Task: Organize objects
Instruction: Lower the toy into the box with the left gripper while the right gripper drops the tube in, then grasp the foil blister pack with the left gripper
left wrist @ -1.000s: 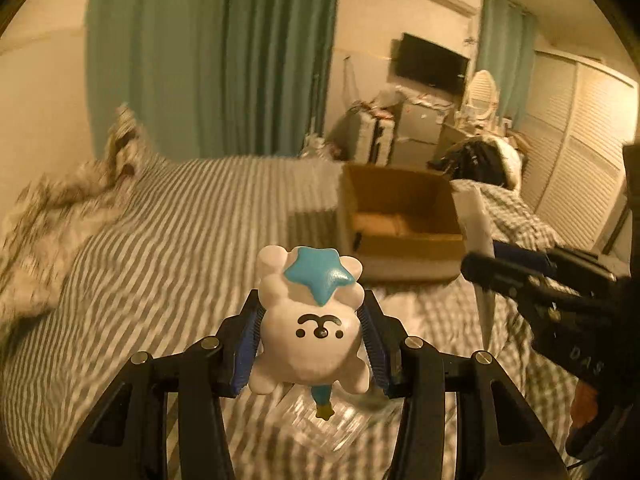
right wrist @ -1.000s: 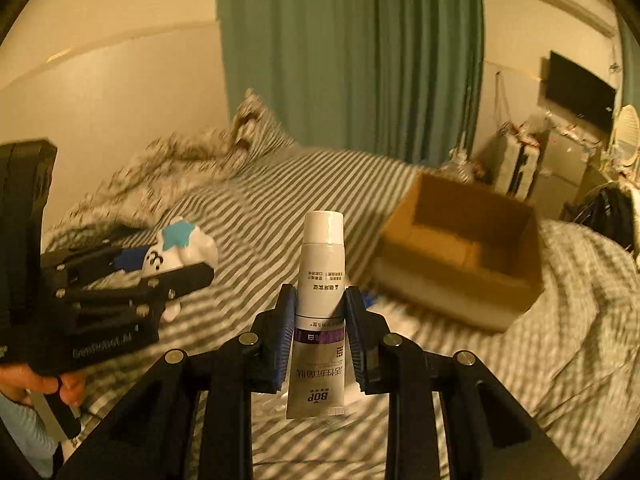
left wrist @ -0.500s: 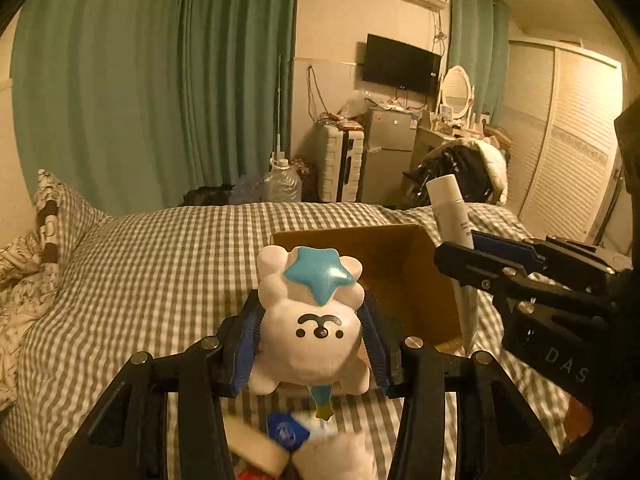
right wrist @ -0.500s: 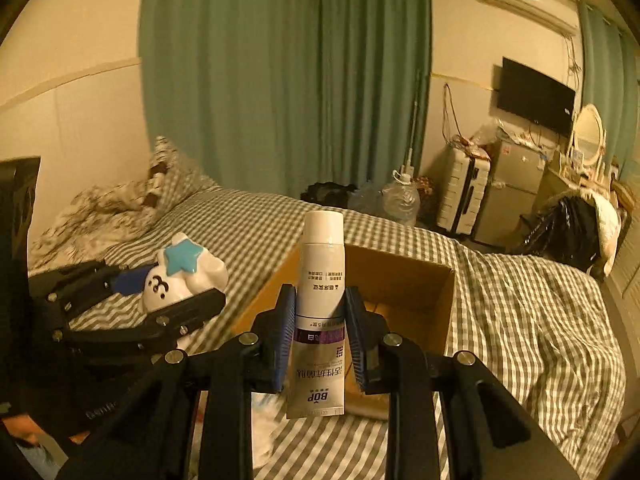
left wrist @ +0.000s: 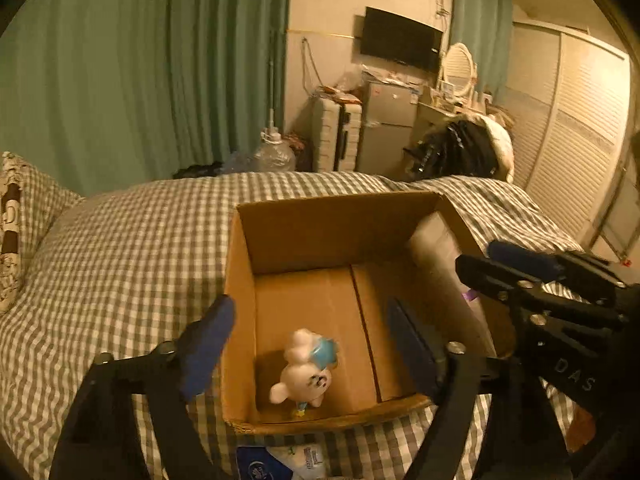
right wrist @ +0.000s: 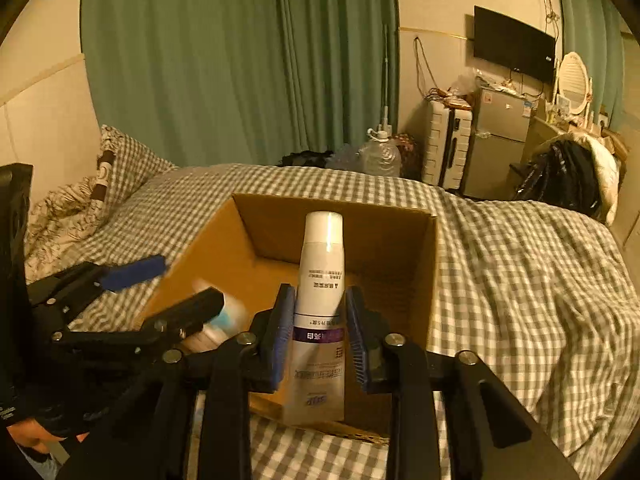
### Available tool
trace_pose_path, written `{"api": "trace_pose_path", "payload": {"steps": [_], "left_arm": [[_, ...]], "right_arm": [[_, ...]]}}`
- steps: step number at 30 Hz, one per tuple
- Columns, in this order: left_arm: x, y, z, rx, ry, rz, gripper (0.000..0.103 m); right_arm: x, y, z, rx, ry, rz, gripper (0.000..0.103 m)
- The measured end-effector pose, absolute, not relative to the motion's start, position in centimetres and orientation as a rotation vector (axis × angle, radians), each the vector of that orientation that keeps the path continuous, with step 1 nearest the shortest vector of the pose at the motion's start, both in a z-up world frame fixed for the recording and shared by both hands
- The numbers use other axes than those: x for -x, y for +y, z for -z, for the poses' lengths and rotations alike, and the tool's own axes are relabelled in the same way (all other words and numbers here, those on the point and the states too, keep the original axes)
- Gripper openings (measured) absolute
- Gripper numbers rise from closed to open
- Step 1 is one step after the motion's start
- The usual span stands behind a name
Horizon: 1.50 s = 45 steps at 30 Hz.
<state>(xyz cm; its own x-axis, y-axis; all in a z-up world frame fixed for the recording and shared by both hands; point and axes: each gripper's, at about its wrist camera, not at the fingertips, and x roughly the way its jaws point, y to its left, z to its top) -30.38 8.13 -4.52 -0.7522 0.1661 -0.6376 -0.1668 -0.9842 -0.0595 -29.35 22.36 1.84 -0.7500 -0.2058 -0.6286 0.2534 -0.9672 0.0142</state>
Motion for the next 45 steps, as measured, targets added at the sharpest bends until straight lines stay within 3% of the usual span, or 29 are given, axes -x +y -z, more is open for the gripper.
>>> {"api": "trace_pose_path", "payload": {"steps": [2,4,12,20,30,37,45], "left_arm": [[29.9,7.5,3.8,1.025,-0.028,-2.79,0.093],[29.1,7.1,2.8,1.012,-0.035,-2.805,0.093],[22.7,4.3,-2.6,0.894,0.07,-2.92,0.102],[14.2,-0.1,-3.8,0.896,0.087,-2.974,0.103],[9.0,-3.5,4.7,1.102,-0.108,-3.023,0.103],[9.6,-2.7,13.1,1.363,-0.023,-2.975,0.103],[10.3,-0.8,19.1,1.533,-0.087,-2.783,0.103]], "right_arm": [[28.7,23.0,-2.8,-0.928,0.111,2.774,0.048],[27.9,23.6,-4.1,-0.897,0.083,2.788,0.06],[21.4,23.1,-10.5,-0.761,0.108,2.84,0.066],[12.7,20.9,-13.7,-0.684,0.201,2.826,0.089],[8.0,18.2,-6.4,-0.791,0.23,2.776,0.093],[9.2,16.4,1.8,-0.971,0.236,2.697,0.093],[10.7,16.6,5.6,-1.062,0.231,2.673,0.093]]}}
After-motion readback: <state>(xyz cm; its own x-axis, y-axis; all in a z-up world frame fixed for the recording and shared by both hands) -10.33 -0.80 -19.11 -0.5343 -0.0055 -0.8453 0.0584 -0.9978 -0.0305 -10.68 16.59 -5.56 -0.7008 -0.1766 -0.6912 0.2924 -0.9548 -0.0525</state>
